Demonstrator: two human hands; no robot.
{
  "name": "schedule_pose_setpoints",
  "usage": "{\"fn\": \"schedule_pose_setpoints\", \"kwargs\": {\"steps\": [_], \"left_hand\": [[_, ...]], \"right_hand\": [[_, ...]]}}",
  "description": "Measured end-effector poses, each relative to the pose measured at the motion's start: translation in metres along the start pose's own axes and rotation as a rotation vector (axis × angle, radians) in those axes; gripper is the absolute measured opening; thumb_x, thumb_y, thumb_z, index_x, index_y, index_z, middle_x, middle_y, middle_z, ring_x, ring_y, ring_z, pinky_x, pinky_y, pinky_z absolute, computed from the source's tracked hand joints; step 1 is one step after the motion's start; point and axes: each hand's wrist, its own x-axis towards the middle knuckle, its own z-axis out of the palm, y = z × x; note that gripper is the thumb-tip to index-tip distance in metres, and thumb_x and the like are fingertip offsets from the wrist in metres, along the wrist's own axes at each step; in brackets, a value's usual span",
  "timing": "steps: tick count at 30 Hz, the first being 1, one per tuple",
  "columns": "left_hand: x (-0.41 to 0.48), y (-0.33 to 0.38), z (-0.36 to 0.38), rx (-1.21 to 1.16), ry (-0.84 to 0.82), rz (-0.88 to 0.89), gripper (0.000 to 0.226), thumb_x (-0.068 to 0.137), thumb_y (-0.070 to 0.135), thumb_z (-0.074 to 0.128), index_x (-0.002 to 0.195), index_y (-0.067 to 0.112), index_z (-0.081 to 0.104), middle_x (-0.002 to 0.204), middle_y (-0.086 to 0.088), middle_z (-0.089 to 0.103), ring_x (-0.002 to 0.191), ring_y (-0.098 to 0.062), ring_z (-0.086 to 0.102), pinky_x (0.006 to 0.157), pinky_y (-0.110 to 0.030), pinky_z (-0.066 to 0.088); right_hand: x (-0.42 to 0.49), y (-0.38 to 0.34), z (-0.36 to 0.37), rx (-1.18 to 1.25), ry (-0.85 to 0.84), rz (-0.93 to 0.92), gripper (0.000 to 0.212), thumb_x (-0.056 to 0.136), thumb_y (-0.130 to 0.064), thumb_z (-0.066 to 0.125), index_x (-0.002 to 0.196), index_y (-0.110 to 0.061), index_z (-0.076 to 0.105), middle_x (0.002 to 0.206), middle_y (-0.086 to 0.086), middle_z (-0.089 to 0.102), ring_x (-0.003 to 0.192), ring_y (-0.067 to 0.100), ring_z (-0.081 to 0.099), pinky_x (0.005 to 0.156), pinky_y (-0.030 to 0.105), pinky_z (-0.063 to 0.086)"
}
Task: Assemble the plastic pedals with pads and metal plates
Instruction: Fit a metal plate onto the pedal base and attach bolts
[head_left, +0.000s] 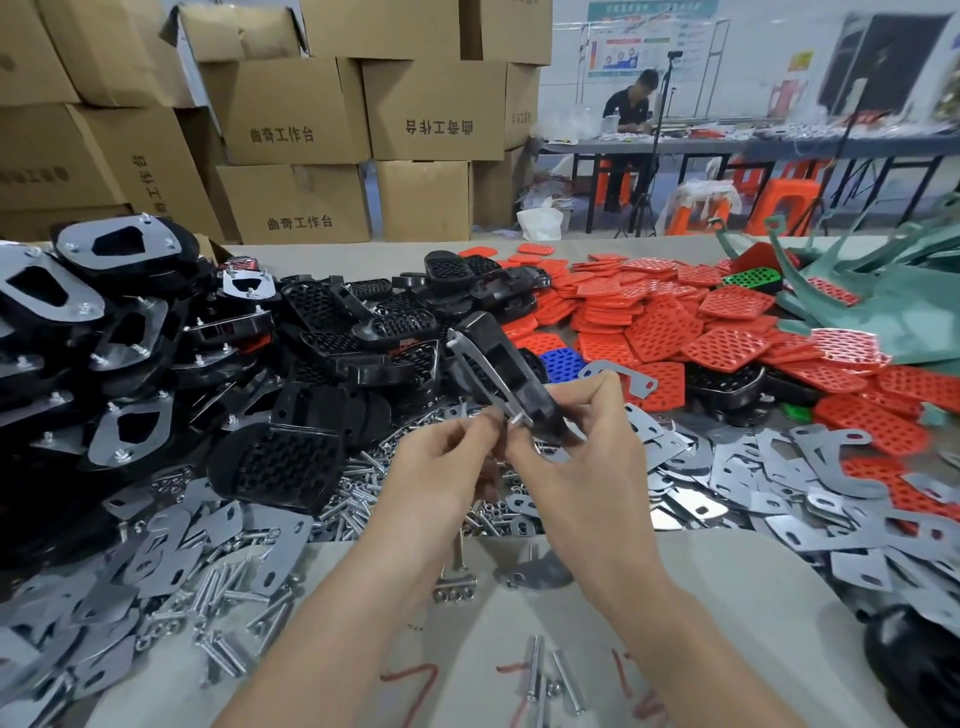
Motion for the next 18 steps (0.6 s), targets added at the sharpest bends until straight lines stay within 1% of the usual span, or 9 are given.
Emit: {"fn": "schedule_pose_setpoints", "kwargs": {"steps": [1,3,4,7,9,12,15,16,18], "left_hand": [[-0.001,-0.001,0.0,0.102,0.014,0.06,0.034,0.099,0.03,0.058,0.074,0.012,0.072,0.059,0.005,0.06,0.052,-0.006,0.051,0.053,-0.02,0.042],[-0.003,-0.005,-0.002,0.361,0.077,0.27,0.027,0.099,0.03,0.058,0.08,0.015,0.068,0.06,0.01,0.062,0.051,-0.001,0.052,0.051,-0.012,0.038],[-0.004,-0.006,-0.003,0.481,0.111,0.402,0.022,0.099,0.03,0.059,0.082,0.018,0.066,0.066,0.01,0.063,0.057,-0.001,0.055,0.054,-0.013,0.039],[-0.004,-0.007,-0.007,0.828,0.132,0.755,0.015,0.099,0.028,0.056,0.09,0.016,0.061,0.085,0.011,0.054,0.075,-0.006,0.049,0.069,-0.019,0.041],[-0.001,-0.007,-0.011,0.966,0.127,0.885,0.015,0.099,0.025,0.056,0.094,0.011,0.062,0.09,0.006,0.054,0.079,-0.01,0.049,0.071,-0.026,0.044],[-0.002,-0.005,-0.012,0.935,0.098,0.846,0.013,0.099,0.026,0.055,0.101,0.015,0.063,0.095,0.01,0.056,0.084,-0.008,0.054,0.071,-0.028,0.048],[-0.004,-0.004,-0.013,0.794,0.063,0.641,0.018,0.097,0.044,0.048,0.105,0.032,0.059,0.096,0.021,0.057,0.091,0.001,0.056,0.073,-0.02,0.048],[-0.004,-0.004,-0.014,0.82,0.045,0.586,0.019,0.097,0.048,0.046,0.104,0.035,0.058,0.095,0.022,0.058,0.093,0.003,0.054,0.075,-0.019,0.047],[-0.002,-0.004,-0.017,1.012,-0.044,0.515,0.02,0.099,0.045,0.044,0.107,0.036,0.06,0.099,0.023,0.057,0.096,0.003,0.05,0.085,-0.024,0.047]], "right_hand": [[0.0,0.0,0.0,-0.004,-0.001,0.004,0.044,0.084,-0.013,0.079,0.088,-0.047,0.051,0.093,-0.014,0.069,0.094,0.004,0.069,0.077,0.016,0.051],[0.001,0.0,-0.001,-0.012,0.009,0.015,0.045,0.083,-0.015,0.078,0.086,-0.049,0.049,0.09,-0.015,0.069,0.091,0.003,0.069,0.073,0.016,0.051],[0.001,0.0,-0.001,-0.013,0.013,0.017,0.046,0.083,-0.015,0.078,0.086,-0.05,0.048,0.088,-0.014,0.07,0.089,0.004,0.069,0.071,0.017,0.051],[0.003,0.002,-0.003,0.007,0.01,0.041,0.046,0.084,-0.013,0.076,0.085,-0.049,0.048,0.085,-0.015,0.069,0.083,0.007,0.067,0.07,0.021,0.051],[0.004,0.004,-0.005,0.063,0.001,0.078,0.041,0.086,-0.011,0.076,0.086,-0.043,0.05,0.083,-0.016,0.068,0.077,0.007,0.067,0.067,0.021,0.052],[0.007,0.005,-0.007,0.127,0.026,0.122,0.032,0.087,-0.011,0.076,0.095,-0.032,0.054,0.086,-0.018,0.068,0.075,0.003,0.066,0.068,0.017,0.051],[0.013,0.006,-0.01,0.178,0.101,0.163,0.032,0.086,-0.01,0.077,0.099,-0.033,0.058,0.093,-0.015,0.071,0.077,-0.001,0.064,0.069,0.012,0.048],[0.014,0.007,-0.012,0.189,0.125,0.182,0.032,0.086,-0.011,0.076,0.101,-0.034,0.06,0.094,-0.013,0.072,0.078,0.0,0.064,0.068,0.011,0.048],[0.018,0.008,-0.017,0.217,0.167,0.221,0.029,0.087,-0.01,0.073,0.101,-0.034,0.065,0.088,-0.013,0.072,0.075,0.001,0.062,0.066,0.009,0.047]]}}
